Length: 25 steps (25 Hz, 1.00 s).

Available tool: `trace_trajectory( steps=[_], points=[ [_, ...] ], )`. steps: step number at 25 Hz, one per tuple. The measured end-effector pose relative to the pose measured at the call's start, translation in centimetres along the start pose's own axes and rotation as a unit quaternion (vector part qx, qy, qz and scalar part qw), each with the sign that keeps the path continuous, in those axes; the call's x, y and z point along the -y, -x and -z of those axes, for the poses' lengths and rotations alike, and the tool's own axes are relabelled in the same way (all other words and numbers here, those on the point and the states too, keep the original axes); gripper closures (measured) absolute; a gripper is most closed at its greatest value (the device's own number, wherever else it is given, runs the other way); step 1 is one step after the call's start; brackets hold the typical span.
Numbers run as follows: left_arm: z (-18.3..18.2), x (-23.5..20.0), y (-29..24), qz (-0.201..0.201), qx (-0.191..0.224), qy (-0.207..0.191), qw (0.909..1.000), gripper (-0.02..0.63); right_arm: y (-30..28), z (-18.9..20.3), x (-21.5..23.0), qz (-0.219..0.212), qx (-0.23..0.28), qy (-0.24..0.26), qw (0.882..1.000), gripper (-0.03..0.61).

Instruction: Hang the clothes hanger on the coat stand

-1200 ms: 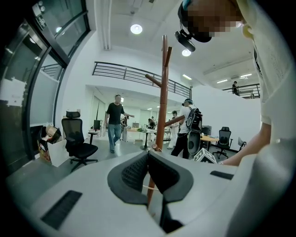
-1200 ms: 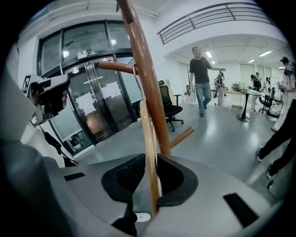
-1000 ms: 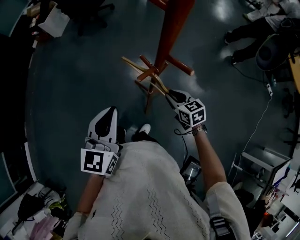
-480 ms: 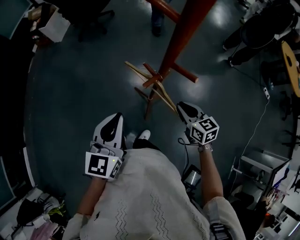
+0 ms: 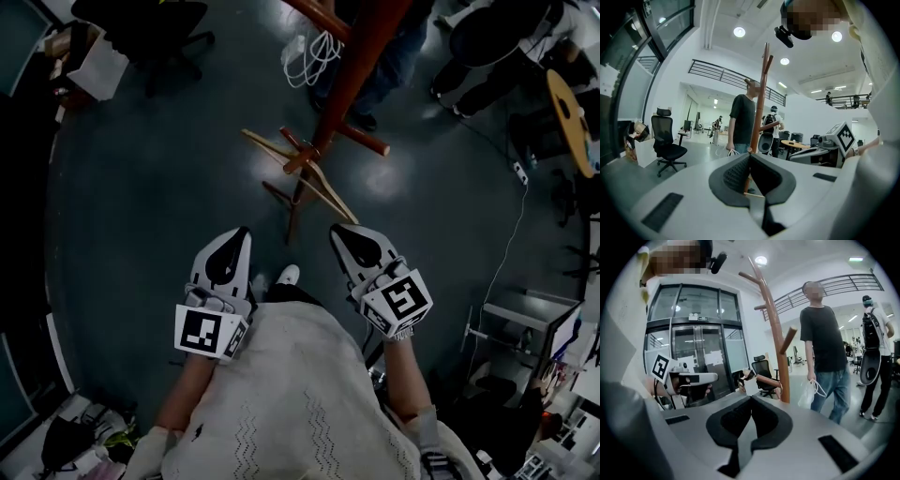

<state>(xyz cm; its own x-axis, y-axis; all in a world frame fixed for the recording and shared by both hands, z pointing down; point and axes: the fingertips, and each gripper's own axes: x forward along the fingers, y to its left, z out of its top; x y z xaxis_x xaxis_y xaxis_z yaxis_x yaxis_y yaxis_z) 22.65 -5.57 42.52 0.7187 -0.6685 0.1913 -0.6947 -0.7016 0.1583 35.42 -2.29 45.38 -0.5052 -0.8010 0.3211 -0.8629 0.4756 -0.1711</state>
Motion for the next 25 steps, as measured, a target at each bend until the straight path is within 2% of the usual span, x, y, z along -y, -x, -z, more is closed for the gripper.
trace_trajectory(
  steps=[4,10,14,17,25],
  points=[
    [-0.1,1.0,0.5,0.018,0.002,-0.006,0.9998,0.601,-0.1,-1.4,-2.4,0.024,0.030,-0.028,0.999,0.560],
    [0.0,2.3,1.5,0.044,0.004,-0.016,0.9989,0.601,-0.7,-1.2,-5.9,0.012,0.047,-0.077,0.996,0.560],
    [0.1,3.9,1.8,0.073,0.001,-0.020,0.9971,0.601,-0.2,-1.4,-7.3,0.016,0.046,-0.063,0.997,0.560],
    [0.4,5.1,1.9,0.088,0.001,-0.023,0.9959,0.601,0.7,-1.3,-7.1,0.038,0.058,-0.051,0.996,0.560],
    [0.3,7.2,2.4,0.114,0.020,-0.015,0.9932,0.601,3.0,0.2,-7.3,0.068,0.060,-0.063,0.994,0.560]
  ],
)
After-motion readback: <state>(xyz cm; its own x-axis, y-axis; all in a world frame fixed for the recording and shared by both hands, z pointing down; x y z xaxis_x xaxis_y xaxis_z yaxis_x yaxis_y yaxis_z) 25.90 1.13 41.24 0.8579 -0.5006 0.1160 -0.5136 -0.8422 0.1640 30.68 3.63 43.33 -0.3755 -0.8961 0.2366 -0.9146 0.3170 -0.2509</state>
